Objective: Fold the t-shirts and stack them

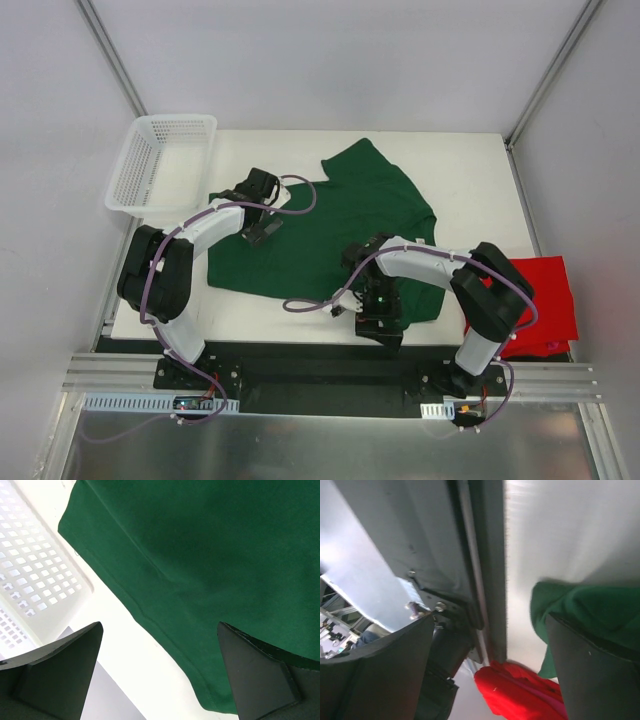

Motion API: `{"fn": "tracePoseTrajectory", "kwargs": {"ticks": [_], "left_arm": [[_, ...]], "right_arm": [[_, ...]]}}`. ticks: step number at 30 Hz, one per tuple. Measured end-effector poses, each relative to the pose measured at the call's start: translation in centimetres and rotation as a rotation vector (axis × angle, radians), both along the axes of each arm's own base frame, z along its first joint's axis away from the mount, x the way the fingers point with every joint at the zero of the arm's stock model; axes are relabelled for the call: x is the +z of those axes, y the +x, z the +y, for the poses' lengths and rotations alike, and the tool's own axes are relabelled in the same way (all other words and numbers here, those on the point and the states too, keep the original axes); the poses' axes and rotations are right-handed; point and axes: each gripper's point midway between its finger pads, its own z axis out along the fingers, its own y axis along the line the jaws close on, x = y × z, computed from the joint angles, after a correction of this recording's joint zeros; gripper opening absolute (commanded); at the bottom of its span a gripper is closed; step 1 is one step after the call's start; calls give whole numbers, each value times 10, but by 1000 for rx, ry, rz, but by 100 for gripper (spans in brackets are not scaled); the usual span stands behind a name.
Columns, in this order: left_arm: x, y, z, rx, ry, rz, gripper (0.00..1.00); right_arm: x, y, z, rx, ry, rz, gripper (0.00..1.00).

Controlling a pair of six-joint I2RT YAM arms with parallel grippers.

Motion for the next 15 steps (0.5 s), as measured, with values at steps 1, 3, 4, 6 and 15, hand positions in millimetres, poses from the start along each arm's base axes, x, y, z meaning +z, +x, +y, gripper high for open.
{"fn": "tracePoseTrajectory", "kwargs": {"ticks": [1,3,4,6,15], "left_arm": [[0,0,0,0,0,0,99],[0,0,0,0,0,0,99],[0,0,0,0,0,0,99],[0,0,0,0,0,0,99],[0,0,0,0,0,0,99]], "right_arm": [[3,-3,1,4,2,18,96],[11,-10,0,7,-1,55,96],[13,-13,0,6,-4,68,96],[18,-18,-1,6,-10,95,96],[20,-33,-6,-6,-41,177,96]]}}
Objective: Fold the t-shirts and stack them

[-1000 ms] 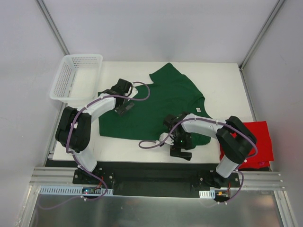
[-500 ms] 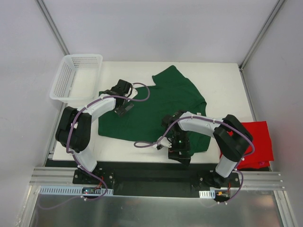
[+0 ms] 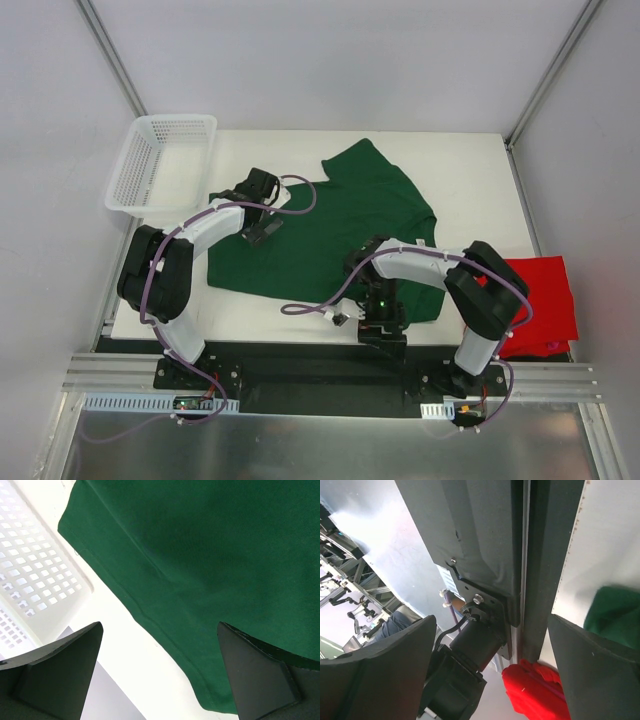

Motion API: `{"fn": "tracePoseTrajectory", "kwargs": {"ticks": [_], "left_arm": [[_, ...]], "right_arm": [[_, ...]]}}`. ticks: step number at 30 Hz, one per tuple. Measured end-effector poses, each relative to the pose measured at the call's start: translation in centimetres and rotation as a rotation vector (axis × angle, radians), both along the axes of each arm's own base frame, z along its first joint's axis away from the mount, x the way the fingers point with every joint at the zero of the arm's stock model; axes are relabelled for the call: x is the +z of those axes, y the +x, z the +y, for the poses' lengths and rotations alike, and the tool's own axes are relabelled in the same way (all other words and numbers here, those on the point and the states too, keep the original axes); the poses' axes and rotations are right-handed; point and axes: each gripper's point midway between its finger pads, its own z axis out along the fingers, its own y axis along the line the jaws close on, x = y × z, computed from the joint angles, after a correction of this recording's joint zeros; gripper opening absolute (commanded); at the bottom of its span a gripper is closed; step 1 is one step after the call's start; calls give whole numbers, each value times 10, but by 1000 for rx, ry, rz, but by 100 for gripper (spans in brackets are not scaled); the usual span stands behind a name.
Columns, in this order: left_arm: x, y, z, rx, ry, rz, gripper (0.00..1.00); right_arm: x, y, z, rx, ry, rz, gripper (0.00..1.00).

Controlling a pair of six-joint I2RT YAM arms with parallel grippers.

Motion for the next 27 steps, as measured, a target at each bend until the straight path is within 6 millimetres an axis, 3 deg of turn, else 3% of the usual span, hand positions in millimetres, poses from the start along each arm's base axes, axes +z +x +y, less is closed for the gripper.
{"fn": "tracePoseTrajectory", "kwargs": {"ticks": [4,9,13,21,24,27], "left_arm": [[0,0,0,0,0,0,99],[0,0,0,0,0,0,99],[0,0,0,0,0,0,99],[0,0,0,0,0,0,99],[0,0,0,0,1,0,99],[0,0,0,1,1,0,99]], "right_arm": [[-14,-1,-5,-1,-21,-29,96],[-32,18,-1,-13,-4,-176,96],[-30,31,5,-21,36,-263,96],[-25,39,7,-18,41,-301,96],[-20,57,9,-13,60,-409,96],[-8,88,14,-42,107,-565,96]]}}
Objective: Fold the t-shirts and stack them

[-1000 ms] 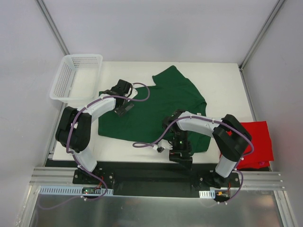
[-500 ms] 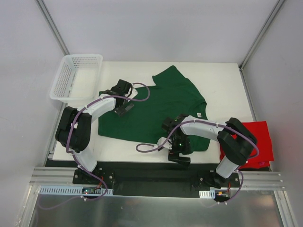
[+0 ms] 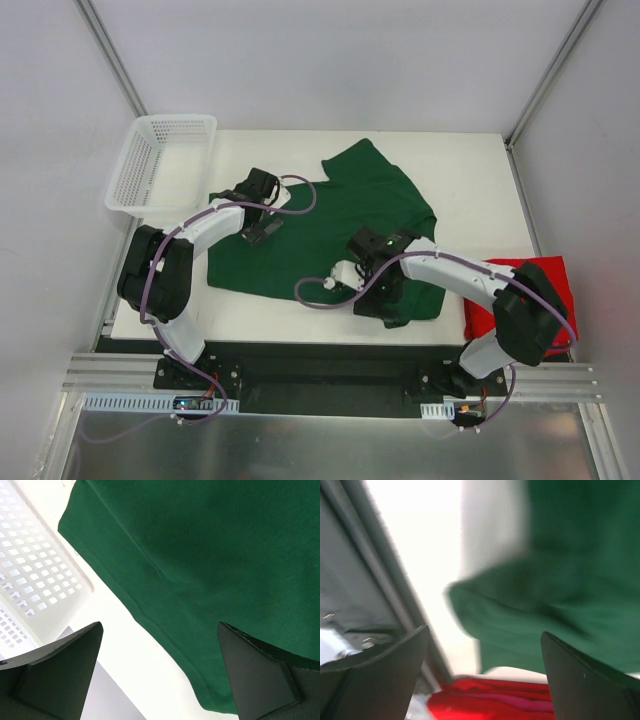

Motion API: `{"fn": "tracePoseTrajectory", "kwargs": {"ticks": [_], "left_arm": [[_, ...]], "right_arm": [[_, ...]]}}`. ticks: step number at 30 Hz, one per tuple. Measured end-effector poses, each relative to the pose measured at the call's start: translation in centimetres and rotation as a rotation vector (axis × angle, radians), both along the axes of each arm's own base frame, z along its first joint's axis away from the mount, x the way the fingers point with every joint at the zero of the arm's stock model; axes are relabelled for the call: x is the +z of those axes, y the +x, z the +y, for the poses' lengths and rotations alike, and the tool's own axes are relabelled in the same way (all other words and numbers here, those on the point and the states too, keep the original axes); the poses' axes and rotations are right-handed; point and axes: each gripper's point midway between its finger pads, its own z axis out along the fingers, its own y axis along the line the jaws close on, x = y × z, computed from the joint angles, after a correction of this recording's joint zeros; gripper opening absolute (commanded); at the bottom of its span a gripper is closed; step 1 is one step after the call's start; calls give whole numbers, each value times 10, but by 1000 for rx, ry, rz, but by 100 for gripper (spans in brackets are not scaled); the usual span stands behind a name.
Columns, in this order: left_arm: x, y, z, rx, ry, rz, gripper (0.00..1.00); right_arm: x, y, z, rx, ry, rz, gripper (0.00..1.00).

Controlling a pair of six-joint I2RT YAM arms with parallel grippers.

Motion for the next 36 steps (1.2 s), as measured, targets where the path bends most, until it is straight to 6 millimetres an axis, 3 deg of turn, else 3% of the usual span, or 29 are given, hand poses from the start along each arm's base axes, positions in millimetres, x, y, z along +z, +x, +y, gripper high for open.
{"fn": "tracePoseTrajectory", "kwargs": {"ticks": [4,8,11,14,21,29,36], "left_arm": [[0,0,0,0,0,0,99],[0,0,0,0,0,1,99],[0,0,0,0,0,0,99],[0,0,0,0,1,0,99],[-2,-2,1,1,4,3,99],[-8,-7,5,5,17,18,99],[-6,-6,7,10,29,11,99]], "right_arm": [[25,59,5,-115,94,-197,96],[45,138,-9,-292,148,-415,96],[41,182,-21,-381,127,-486,96],[21,218,-31,-442,88,-527,96],[-18,258,-45,-490,-9,-557,96],[-13,308,-53,-517,-51,-665,96],[-9,347,-79,-571,-100,-746,96]]}}
